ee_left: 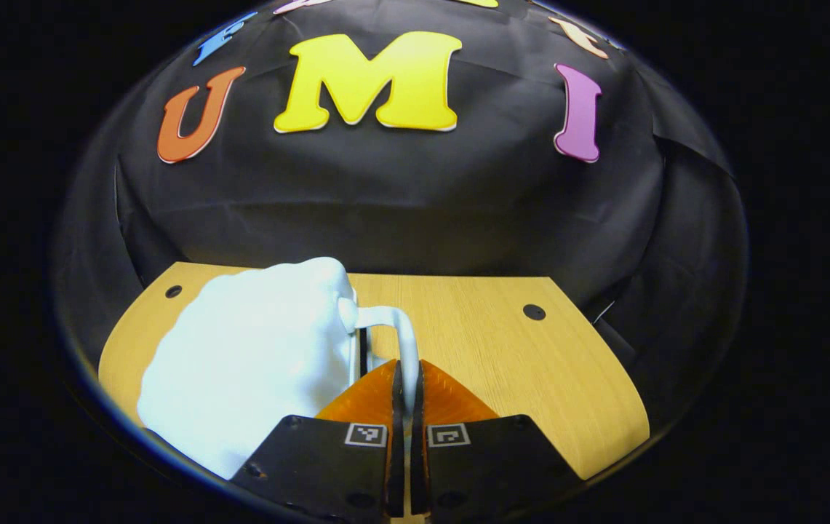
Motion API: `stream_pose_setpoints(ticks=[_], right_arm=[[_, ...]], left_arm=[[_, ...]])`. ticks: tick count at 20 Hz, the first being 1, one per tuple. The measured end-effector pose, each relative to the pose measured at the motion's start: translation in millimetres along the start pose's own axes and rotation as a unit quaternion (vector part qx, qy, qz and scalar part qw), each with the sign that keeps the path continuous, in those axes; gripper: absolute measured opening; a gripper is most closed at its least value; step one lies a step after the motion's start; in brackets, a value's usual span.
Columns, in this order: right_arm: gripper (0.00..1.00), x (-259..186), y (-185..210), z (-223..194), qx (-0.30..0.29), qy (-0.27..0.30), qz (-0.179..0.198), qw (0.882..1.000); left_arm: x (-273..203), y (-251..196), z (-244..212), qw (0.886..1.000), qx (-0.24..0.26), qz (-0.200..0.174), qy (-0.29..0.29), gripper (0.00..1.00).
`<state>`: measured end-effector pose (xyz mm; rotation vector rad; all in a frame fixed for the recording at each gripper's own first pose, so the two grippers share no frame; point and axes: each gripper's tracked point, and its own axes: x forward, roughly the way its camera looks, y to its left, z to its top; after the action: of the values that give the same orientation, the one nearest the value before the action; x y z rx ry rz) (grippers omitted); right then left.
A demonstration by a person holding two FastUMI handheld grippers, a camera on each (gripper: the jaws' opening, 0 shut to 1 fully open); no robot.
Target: First open the suitcase, pack the skin care products into it, and then close the suitcase.
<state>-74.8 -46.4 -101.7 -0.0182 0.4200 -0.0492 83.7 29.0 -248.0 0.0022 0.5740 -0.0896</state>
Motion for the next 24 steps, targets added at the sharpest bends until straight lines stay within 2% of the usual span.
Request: stream_pose_setpoints(ticks=[5,7,13,15,18,19,20,21,22,23,24], right_arm=[[0.76,-8,-10,-10,-0.008,0.02,-0.024,0.999],[0.78,-7,-12,-9,-0.004,0.022,-0.029,0.999],[0.78,-2,-10,-9,-0.011,0.018,-0.027,0.999],[0.78,0,-9,-12,-0.012,0.024,-0.024,0.999],[0.78,-1,-14,-11,-0.015,0.022,-0.028,0.999],[0.78,0,-16,-10,-0.017,0.022,-0.03,0.999],[0.78,0,-18,-12,-0.019,0.021,-0.031,0.999],[0.78,1,-19,-12,-0.018,0.02,-0.031,0.999],[0.78,2,-19,-11,-0.017,0.019,-0.03,0.999],[0.78,4,-18,-10,-0.015,0.015,-0.027,0.999],[0.78,6,-15,-5,-0.012,0.009,-0.022,1.0]], left_arm=[[24,-12,-26,1.0,0.021,-0.006,0.021,0.06],[29,-19,-35,0.999,0.031,-0.005,0.026,0.06],[36,-20,-44,0.994,0.097,0.047,0.005,0.08],[39,-22,-51,0.992,0.111,0.063,-0.002,0.15],[46,-22,-58,0.986,0.137,0.091,-0.008,0.31],[48,-28,-59,0.987,0.136,0.085,-0.011,0.31],[49,-35,-60,0.988,0.134,0.075,-0.011,0.39],[47,-44,-59,0.989,0.132,0.063,-0.015,0.55],[43,-54,-59,0.991,0.124,0.049,-0.017,0.8],[37,-58,-57,0.992,0.114,0.048,-0.021,0.94],[30,-62,-52,0.994,0.102,0.04,-0.029,1.0]])
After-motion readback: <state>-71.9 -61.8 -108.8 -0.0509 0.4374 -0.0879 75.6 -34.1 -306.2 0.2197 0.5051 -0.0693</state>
